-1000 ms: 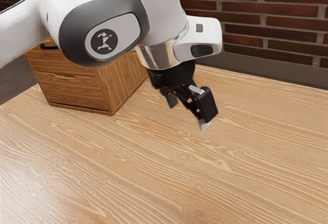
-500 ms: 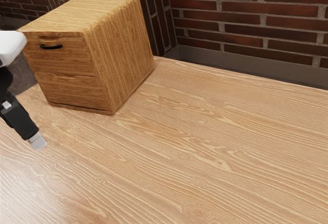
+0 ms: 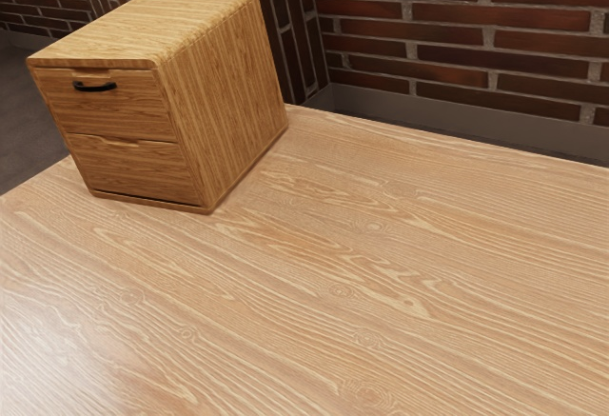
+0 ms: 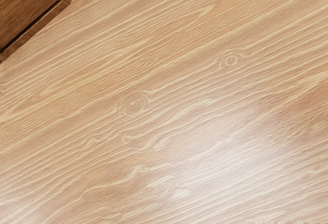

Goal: Pull the drawer handle with one arm to open the drawer

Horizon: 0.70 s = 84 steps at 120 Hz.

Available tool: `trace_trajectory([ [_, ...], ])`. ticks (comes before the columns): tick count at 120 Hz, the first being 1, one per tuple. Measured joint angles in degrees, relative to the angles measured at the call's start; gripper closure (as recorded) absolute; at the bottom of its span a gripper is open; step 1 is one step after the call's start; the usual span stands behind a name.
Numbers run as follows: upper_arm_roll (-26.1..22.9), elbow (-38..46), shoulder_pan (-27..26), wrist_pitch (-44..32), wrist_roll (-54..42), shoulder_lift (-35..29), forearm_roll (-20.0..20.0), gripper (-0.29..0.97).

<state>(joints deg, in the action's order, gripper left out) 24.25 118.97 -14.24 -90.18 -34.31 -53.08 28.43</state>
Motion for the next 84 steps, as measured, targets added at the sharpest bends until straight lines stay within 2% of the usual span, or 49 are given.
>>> trace_trajectory([
  [7, -1.4, -2.0, 7.0, -2.4, -5.6, 4.4, -2.6, 0.00],
  [13, -1.7, -6.3, 10.3, -3.9, -10.3, 10.4, -5.1, 0.00],
  [19, -1.3, -10.3, 11.1, -5.2, -14.8, 16.0, -6.8, 0.00],
  [25, 1.4, -13.6, 8.7, -6.1, -19.0, 20.0, -8.2, 0.00],
  [47, 22.8, -24.5, -10.9, -9.5, -33.2, 30.3, -10.4, 0.00],
  [67, 47.1, -34.7, -37.8, -12.1, -43.6, 35.1, -10.9, 0.00],
  [76, 60.4, -39.3, -52.5, -12.8, -47.5, 35.9, -11.0, 0.00],
  [84, 66.8, -41.3, -58.4, -13.2, -50.7, 35.9, -11.0, 0.00],
])
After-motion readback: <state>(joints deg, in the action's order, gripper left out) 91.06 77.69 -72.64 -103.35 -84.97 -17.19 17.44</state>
